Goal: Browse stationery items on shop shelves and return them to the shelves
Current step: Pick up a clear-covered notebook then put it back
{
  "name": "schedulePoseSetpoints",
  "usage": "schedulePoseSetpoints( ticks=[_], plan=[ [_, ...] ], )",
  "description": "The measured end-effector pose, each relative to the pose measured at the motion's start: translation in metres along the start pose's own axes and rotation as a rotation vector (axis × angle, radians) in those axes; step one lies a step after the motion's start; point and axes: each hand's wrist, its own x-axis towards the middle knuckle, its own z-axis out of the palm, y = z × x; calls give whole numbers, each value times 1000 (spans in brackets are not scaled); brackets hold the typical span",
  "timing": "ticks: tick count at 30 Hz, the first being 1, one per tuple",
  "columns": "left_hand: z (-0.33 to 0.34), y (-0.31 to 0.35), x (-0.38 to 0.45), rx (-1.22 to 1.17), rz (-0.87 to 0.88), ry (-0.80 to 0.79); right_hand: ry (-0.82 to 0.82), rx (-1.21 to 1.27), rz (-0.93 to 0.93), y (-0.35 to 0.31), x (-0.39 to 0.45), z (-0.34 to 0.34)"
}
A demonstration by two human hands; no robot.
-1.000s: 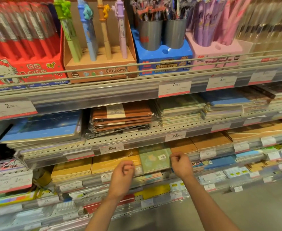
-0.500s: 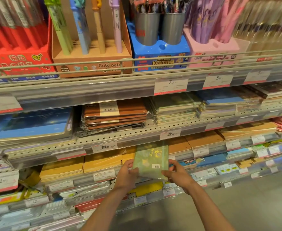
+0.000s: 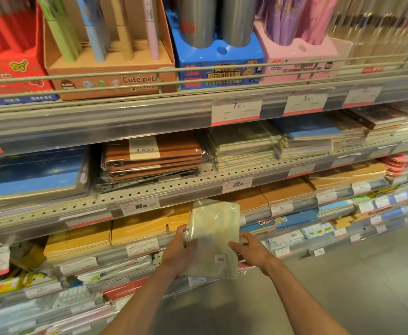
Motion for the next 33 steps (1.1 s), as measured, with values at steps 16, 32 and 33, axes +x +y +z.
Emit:
schedulePoseSetpoints(
  ticks=[16,32,33],
  plan=[
    [23,8,-43,268,165,-60,94,40,5,31,-41,-33],
    [2,143,-80,9,479,1,237,143,-399,-72,-129,-114],
    [0,149,-81,-45,472,-15,235,150,-403,-78,-131,-117]
  ],
)
